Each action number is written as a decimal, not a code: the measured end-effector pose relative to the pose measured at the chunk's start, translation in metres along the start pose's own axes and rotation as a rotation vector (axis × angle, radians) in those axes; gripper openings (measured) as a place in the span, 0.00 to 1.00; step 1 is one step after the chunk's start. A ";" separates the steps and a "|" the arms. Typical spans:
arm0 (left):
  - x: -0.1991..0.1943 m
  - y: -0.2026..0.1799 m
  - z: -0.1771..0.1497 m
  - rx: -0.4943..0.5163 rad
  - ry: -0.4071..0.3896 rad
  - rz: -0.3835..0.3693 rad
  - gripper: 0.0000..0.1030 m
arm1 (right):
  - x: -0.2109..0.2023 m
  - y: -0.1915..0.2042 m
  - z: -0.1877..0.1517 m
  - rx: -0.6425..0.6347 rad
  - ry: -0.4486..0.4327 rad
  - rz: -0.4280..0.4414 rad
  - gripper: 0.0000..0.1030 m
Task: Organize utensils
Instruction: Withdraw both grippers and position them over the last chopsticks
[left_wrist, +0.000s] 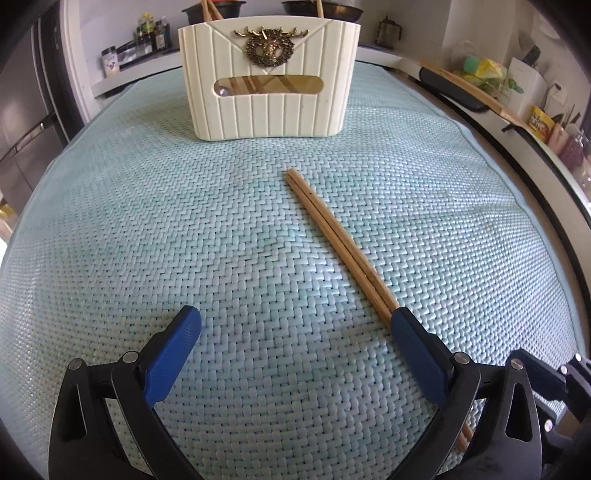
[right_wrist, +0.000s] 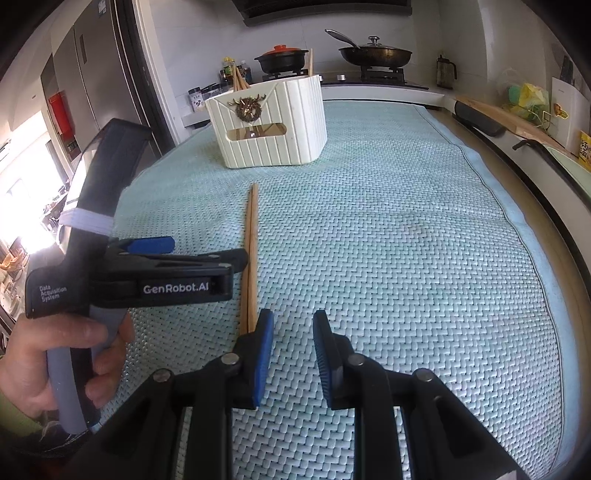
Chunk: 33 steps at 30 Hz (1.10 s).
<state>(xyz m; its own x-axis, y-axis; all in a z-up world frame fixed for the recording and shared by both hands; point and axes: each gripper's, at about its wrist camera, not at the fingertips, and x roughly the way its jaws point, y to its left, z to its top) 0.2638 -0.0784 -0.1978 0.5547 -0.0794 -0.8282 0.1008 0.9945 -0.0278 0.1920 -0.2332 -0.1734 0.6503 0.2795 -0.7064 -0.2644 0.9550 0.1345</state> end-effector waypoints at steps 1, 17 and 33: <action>0.002 0.000 0.003 -0.008 0.005 0.000 1.00 | 0.000 0.002 0.000 -0.010 0.000 -0.004 0.22; 0.010 -0.001 0.009 -0.015 0.028 0.061 1.00 | 0.007 0.017 -0.013 -0.098 0.007 -0.053 0.22; 0.004 0.022 0.004 -0.005 0.023 0.056 1.00 | 0.006 0.016 -0.013 -0.099 0.013 -0.066 0.23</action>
<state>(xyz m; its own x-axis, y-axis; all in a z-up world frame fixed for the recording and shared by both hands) 0.2716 -0.0572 -0.1995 0.5400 -0.0220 -0.8414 0.0664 0.9977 0.0165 0.1826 -0.2179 -0.1849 0.6592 0.2144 -0.7207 -0.2908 0.9566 0.0185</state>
